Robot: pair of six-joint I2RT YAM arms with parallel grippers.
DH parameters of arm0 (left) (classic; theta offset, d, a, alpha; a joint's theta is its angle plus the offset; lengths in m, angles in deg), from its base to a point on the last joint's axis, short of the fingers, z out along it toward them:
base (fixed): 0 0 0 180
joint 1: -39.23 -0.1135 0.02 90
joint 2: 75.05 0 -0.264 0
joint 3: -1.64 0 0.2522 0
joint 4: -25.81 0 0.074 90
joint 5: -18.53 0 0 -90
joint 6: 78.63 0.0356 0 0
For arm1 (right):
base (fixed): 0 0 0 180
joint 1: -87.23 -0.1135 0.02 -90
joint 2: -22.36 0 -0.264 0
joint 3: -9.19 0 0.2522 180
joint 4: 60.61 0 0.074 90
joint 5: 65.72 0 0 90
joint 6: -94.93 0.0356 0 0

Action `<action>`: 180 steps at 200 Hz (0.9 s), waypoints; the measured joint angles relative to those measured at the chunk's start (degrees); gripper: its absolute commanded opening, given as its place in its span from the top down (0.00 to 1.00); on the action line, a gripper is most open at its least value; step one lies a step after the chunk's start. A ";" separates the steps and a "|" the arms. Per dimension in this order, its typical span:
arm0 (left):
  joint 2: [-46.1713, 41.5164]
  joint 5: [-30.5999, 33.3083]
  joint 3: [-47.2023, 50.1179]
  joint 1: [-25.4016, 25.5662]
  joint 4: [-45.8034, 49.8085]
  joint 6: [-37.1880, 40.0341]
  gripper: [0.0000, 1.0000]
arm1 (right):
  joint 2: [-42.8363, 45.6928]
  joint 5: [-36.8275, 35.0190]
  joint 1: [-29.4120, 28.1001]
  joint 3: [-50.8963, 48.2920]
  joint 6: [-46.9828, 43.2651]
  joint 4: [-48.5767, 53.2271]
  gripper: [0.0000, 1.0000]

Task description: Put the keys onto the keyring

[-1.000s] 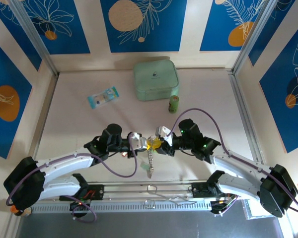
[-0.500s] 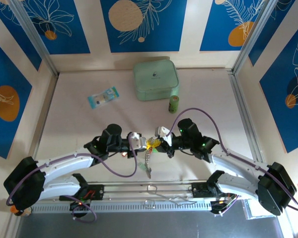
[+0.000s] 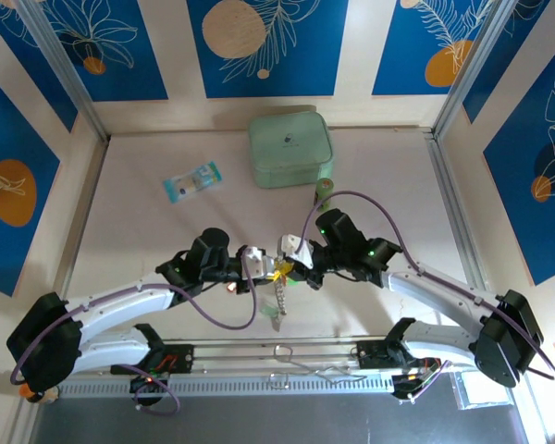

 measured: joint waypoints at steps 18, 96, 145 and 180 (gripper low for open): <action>0.00 -0.35 0.00 0.00 1.03 0.15 1.00 | -0.63 -0.70 -0.50 0.61 -1.33 1.18 0.96; -0.33 -0.66 0.00 0.00 0.59 -0.24 1.00 | 6.03 1.70 3.19 -7.72 4.79 -8.66 0.71; -0.33 -0.83 0.20 0.00 -0.96 -0.44 1.00 | 6.51 2.12 3.30 -9.79 8.09 -12.11 0.74; -0.33 -0.79 0.33 0.00 -1.75 -0.50 1.00 | 6.05 2.82 3.30 -9.79 8.61 -12.79 0.82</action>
